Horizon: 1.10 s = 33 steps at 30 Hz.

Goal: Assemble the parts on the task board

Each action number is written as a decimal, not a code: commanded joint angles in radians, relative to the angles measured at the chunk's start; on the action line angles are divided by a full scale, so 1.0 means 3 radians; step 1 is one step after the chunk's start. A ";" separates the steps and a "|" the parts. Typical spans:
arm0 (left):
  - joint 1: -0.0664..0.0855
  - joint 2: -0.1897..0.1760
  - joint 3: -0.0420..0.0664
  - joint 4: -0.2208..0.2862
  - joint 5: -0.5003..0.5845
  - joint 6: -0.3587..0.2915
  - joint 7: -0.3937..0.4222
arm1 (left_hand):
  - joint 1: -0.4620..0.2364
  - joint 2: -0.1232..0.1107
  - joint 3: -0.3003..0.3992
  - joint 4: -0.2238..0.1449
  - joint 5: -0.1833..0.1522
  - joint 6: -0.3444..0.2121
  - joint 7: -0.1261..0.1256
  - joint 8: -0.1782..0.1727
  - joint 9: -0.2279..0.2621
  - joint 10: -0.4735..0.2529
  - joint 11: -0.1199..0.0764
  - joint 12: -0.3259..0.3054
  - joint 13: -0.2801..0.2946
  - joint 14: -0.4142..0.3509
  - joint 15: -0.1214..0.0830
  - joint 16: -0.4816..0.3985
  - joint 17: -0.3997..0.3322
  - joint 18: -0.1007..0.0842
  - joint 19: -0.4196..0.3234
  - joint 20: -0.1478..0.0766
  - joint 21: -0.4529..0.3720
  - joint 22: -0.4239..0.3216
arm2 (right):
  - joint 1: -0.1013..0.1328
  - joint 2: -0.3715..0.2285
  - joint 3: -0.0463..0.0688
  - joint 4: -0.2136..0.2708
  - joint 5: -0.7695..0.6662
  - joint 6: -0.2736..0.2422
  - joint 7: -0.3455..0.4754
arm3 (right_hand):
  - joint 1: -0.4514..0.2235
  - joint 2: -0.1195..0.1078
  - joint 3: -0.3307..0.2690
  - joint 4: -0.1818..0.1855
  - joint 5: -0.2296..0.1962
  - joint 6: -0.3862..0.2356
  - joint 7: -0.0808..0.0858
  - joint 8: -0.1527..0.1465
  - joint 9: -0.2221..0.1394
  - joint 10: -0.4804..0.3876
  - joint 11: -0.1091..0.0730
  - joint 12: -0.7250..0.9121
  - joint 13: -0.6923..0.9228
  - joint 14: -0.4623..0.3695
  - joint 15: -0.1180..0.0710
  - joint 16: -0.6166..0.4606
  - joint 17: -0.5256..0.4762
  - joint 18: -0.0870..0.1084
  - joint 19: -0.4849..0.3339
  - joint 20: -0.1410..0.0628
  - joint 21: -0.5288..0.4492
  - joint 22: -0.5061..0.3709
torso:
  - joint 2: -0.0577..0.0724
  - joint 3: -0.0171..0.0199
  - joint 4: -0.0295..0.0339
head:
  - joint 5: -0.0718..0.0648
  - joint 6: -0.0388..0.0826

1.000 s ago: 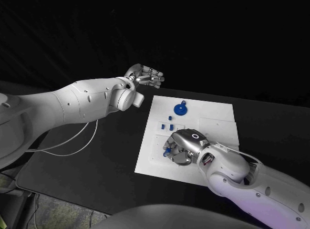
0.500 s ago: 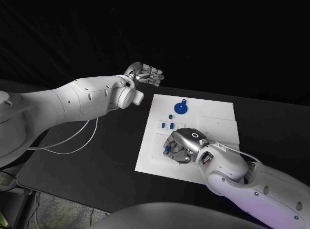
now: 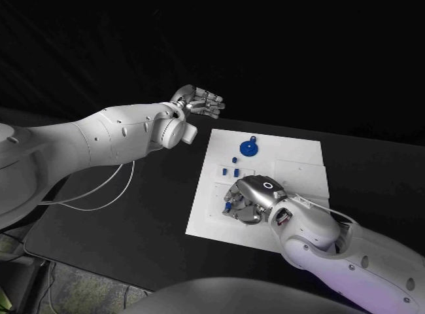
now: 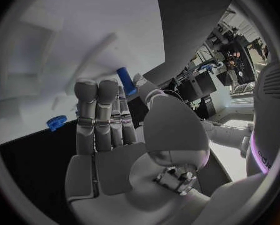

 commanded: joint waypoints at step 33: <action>0.0002 -0.0040 0.0000 -0.0001 -0.0058 0.0160 0.0027 | 0.0024 0.0050 -0.0259 0.0254 -0.0261 -0.0007 -0.0016 0.0013 0.0001 -0.0023 -0.0005 -0.0002 0.0000 -0.0023 0.0013 -0.0014 0.0011 0.0041 0.0177 0.0028 -0.0010 -0.0767 | 0.0015 -0.0345 0.0058 0.0448 0.0134 -0.0447 -0.0055 | 0.0477 -0.0233 -0.1558 0.1052 0.0522 -0.0454 0.0064 -0.0004 0.0018 -0.0845 0.0120 0.0883 0.0019 -0.0035 0.0090 0.0033 -0.0043 0.0089 0.0156 0.0099 -0.0107 -0.0029 | -0.0005 0.0012 -0.0008 | -0.0038 0.0091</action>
